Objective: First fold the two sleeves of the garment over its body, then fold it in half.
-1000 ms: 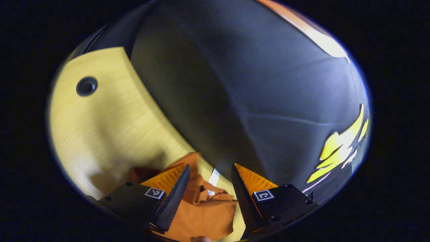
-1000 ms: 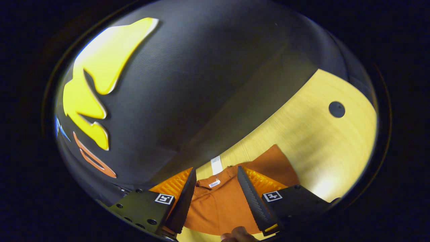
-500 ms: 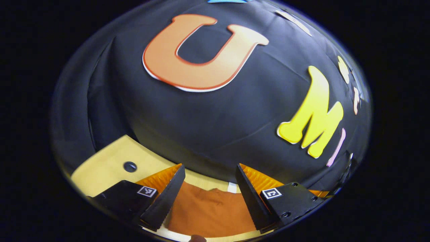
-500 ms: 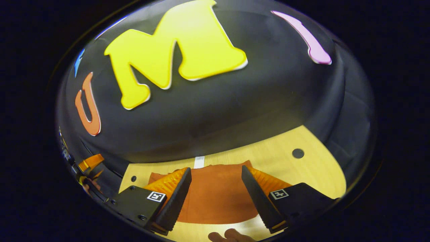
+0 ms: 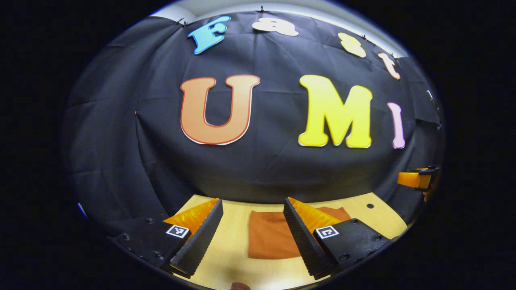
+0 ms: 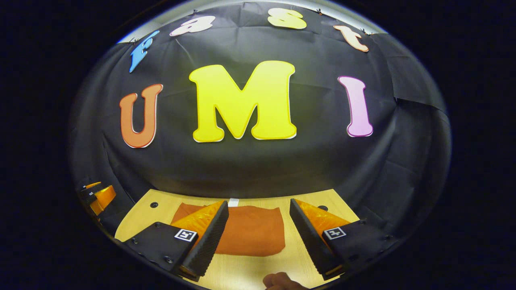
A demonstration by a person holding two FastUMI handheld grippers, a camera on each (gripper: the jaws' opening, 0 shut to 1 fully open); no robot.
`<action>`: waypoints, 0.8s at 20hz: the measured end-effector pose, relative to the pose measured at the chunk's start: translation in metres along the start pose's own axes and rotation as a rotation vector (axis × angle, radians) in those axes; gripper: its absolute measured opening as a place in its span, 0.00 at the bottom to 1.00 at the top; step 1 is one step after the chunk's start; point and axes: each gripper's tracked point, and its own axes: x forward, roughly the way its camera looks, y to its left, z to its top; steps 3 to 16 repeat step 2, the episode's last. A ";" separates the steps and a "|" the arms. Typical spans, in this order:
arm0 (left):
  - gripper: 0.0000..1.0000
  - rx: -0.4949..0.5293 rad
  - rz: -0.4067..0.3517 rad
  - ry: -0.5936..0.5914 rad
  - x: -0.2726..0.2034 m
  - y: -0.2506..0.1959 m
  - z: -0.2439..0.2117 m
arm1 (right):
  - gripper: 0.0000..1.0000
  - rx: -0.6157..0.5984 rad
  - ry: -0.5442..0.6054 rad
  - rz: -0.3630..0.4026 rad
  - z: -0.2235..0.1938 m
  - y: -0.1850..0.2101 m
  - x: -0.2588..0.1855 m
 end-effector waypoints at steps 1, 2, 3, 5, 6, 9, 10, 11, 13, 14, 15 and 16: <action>0.98 -0.010 -0.008 0.008 -0.020 -0.006 -0.008 | 0.98 0.014 -0.020 -0.019 -0.005 -0.005 -0.016; 0.98 -0.012 -0.017 0.017 -0.034 -0.012 -0.017 | 0.97 0.015 -0.026 -0.025 -0.015 -0.007 -0.033; 0.98 -0.012 -0.017 0.017 -0.034 -0.012 -0.017 | 0.97 0.015 -0.026 -0.025 -0.015 -0.007 -0.033; 0.98 -0.012 -0.017 0.017 -0.034 -0.012 -0.017 | 0.97 0.015 -0.026 -0.025 -0.015 -0.007 -0.033; 0.98 -0.012 -0.017 0.017 -0.034 -0.012 -0.017 | 0.97 0.015 -0.026 -0.025 -0.015 -0.007 -0.033; 0.98 -0.012 -0.017 0.017 -0.034 -0.012 -0.017 | 0.97 0.015 -0.026 -0.025 -0.015 -0.007 -0.033; 0.98 -0.012 -0.017 0.017 -0.034 -0.012 -0.017 | 0.97 0.015 -0.026 -0.025 -0.015 -0.007 -0.033; 0.98 -0.012 -0.017 0.017 -0.034 -0.012 -0.017 | 0.97 0.015 -0.026 -0.025 -0.015 -0.007 -0.033; 0.98 -0.012 -0.017 0.017 -0.034 -0.012 -0.017 | 0.97 0.015 -0.026 -0.025 -0.015 -0.007 -0.033; 0.98 -0.012 -0.017 0.017 -0.034 -0.012 -0.017 | 0.97 0.015 -0.026 -0.025 -0.015 -0.007 -0.033; 0.98 -0.012 -0.017 0.017 -0.034 -0.012 -0.017 | 0.97 0.015 -0.026 -0.025 -0.015 -0.007 -0.033; 0.98 -0.012 -0.017 0.017 -0.034 -0.012 -0.017 | 0.97 0.015 -0.026 -0.025 -0.015 -0.007 -0.033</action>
